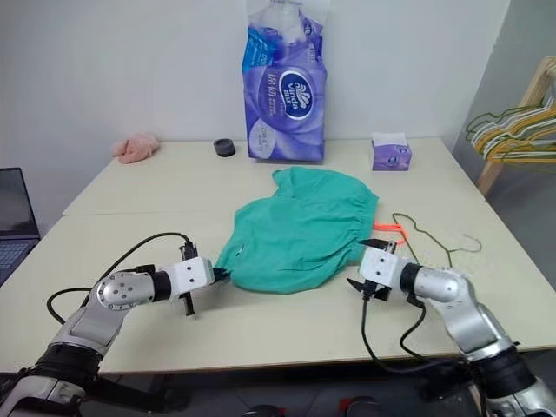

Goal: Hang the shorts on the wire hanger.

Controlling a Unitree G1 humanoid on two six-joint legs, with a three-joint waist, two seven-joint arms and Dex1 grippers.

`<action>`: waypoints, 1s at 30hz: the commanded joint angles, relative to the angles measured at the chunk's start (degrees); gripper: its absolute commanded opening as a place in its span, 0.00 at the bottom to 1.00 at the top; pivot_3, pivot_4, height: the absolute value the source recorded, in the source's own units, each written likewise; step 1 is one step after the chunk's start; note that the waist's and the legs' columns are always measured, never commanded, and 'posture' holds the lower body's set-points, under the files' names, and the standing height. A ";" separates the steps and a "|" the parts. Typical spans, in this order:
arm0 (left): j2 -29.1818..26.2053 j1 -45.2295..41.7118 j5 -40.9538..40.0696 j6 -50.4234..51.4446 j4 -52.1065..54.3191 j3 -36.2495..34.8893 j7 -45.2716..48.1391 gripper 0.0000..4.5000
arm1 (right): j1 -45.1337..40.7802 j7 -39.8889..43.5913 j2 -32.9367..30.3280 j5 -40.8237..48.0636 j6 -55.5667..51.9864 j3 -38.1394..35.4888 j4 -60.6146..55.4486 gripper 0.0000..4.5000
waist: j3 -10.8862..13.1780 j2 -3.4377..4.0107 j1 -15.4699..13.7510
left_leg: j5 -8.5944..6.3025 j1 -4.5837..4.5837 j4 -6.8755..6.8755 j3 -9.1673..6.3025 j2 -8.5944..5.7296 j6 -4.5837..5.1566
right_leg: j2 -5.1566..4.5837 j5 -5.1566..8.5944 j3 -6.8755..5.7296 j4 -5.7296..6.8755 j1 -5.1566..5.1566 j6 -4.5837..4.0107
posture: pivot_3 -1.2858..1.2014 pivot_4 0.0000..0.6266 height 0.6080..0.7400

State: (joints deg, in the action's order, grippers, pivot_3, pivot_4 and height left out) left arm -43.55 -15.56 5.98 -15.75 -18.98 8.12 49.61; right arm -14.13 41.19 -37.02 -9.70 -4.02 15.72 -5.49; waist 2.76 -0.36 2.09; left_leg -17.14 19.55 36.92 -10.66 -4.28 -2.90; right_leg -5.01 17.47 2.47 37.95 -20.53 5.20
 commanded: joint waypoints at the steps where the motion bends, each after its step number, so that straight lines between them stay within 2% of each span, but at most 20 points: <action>1: -1.27 -0.52 -1.51 1.63 4.15 -2.08 0.44 0.01 | -4.63 -4.96 3.03 -5.22 2.26 1.81 6.25 1.00 | 0.00 0.00 0.09 | 0.00 0.02 0.00 0.00 -0.02 -0.01 | 0.00 0.00 0.02 0.00 -0.02 -0.01 | 0.49 0.00 1.00; 4: -1.66 0.41 -2.11 3.05 6.58 -2.72 0.75 0.01 | -6.71 -7.46 5.73 -7.89 3.26 3.16 11.04 1.00 | 0.00 0.00 0.33 | 0.02 0.08 0.00 0.01 -0.02 -0.03 | 0.00 -0.01 0.04 0.00 -0.09 -0.02 | 0.49 0.00 1.00; 7: -1.74 1.20 -2.50 4.37 8.39 -3.20 1.04 0.00 | -7.85 -9.24 7.09 -9.34 5.02 3.62 13.87 0.87 | -0.01 -0.01 0.51 | 0.07 0.29 0.00 0.01 -0.03 -0.14 | -0.01 -0.01 0.05 0.03 -0.34 -0.03 | 0.49 0.00 1.00; 14: -3.13 2.45 -3.00 5.88 10.31 -3.87 2.15 0.00 | -9.40 -9.12 7.72 -9.34 8.14 3.20 15.98 0.33 | -0.01 -0.01 0.87 | 0.12 0.33 0.00 0.03 -0.04 -0.21 | -0.01 -0.01 0.08 0.09 -0.42 -0.03 | 0.50 0.00 1.00; 18: -6.31 6.13 -5.06 9.69 14.83 -3.33 7.34 0.00 | -9.56 -6.32 7.16 -7.14 10.33 2.77 15.67 0.03 | -0.01 -0.01 1.25 | 0.04 0.33 0.00 0.03 -0.03 -0.07 | -0.01 -0.01 0.09 0.12 -0.44 -0.03 | 0.50 0.00 1.00; 25: -17.58 20.21 -13.66 25.60 31.85 -4.47 20.28 0.00 | -7.45 7.72 0.72 1.01 15.06 2.47 10.20 0.01 | 0.01 0.02 1.80 | 0.00 0.38 -0.05 0.12 -0.01 0.00 | -0.01 0.01 0.18 0.09 -0.51 -0.06 | 0.50 0.00 1.00; 30: -20.75 26.00 -17.48 32.34 38.93 -6.48 22.11 0.00 | -4.91 19.19 -5.45 8.11 14.69 2.50 4.60 0.01 | 0.06 0.09 1.05 | -0.02 0.34 -0.04 0.11 0.02 0.03 | 0.00 0.02 0.10 0.10 -0.39 -0.06 | 0.50 0.00 1.00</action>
State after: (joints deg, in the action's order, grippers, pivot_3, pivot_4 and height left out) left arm -63.32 10.16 -9.78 15.12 17.43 3.61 71.05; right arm -18.89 56.90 -41.50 -4.48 10.29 19.30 2.18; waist 2.82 -0.27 3.14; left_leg -17.15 19.86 36.89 -10.56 -4.25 -2.86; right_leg -5.00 17.49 2.54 38.04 -20.86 5.14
